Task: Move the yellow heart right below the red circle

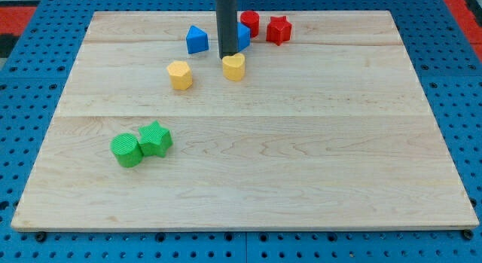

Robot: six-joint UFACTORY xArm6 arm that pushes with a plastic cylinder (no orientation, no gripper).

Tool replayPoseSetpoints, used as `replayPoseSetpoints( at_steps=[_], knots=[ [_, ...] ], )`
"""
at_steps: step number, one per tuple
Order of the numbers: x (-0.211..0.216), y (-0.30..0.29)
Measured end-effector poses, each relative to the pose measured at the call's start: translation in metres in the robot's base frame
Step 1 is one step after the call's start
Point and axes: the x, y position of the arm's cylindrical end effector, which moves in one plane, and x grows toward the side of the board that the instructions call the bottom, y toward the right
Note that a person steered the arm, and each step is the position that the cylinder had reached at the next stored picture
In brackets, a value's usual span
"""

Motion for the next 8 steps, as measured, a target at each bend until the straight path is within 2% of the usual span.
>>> replayPoseSetpoints(
  at_steps=[3, 8],
  knots=[
    [0.015, -0.054],
    [0.037, -0.040]
  ],
)
